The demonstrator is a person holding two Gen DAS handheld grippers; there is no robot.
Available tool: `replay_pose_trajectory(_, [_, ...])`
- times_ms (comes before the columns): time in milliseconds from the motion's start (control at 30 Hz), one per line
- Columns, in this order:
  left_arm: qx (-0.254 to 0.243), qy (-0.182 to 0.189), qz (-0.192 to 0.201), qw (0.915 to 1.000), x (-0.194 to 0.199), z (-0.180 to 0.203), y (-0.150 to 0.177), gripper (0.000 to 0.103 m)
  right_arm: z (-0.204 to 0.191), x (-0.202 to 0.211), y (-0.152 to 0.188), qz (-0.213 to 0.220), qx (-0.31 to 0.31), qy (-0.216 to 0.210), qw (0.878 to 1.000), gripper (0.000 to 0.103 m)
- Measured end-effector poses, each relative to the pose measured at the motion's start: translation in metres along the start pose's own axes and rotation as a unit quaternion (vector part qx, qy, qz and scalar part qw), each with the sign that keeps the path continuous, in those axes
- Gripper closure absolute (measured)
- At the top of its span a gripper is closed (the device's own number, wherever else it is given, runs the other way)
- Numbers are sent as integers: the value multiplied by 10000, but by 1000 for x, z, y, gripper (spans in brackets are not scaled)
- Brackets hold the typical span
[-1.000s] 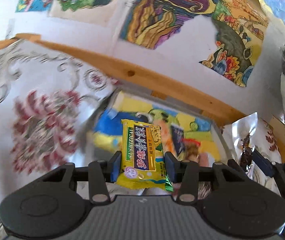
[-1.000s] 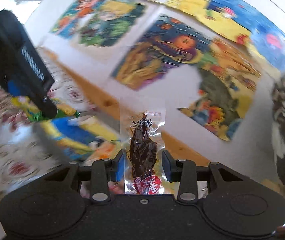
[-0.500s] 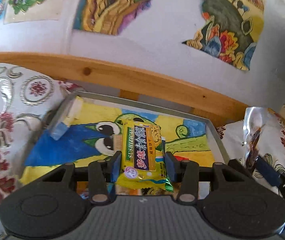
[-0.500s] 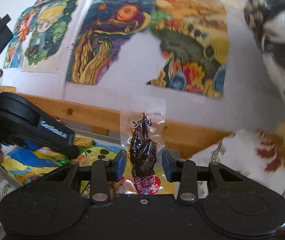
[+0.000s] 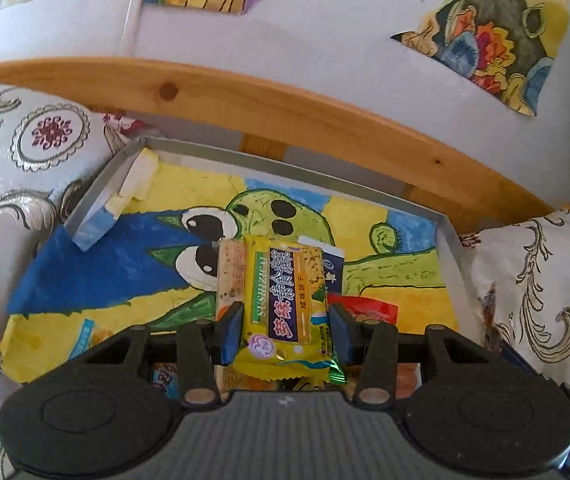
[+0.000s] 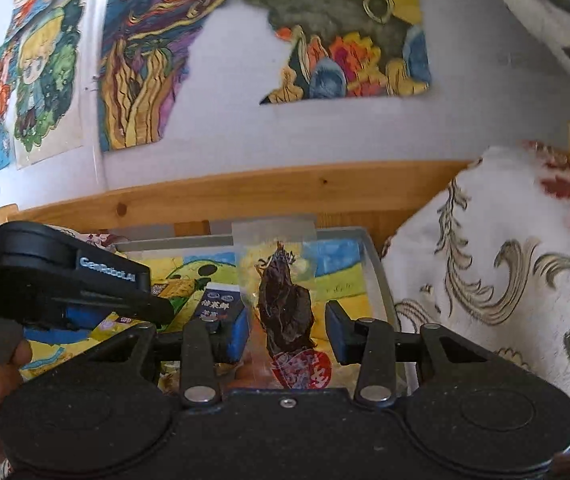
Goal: Organize snacks
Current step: 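Carry the wafer pack and meat snack over the grey tray with both tools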
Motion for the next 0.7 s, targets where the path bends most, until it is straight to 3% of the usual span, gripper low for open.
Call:
replay_pose_trajectory(200, [-165,-38,-19,9999,-4,2,0,53,6,-15,2,-155,-249,-54,9996,59])
replay_pose_trajectory(300, [-119,-15,-34,9999,-3,0,-1,44,8,-20,4,-230,-279,-17,9993,56])
replay_pose_trajectory(533, [293,-24,104,9995,10,-15,-1,23,7,-12,0,-57,-217,26,9997,24])
replay_pose_trajectory(700, [369,-81,335,9987,34,-22,-5,4,7,8,-12,264,-271,110,9992,10])
Point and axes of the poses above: each gripper's, at about its wrist camera, not at the fingertips, and x roughly against the way its jaws point, z to its right, y to its underside, the point moved 9 cm from there along -x, roughly the way its jaws point, and after that the axes turned 4 degrees about -z, right-handed, at the moved point
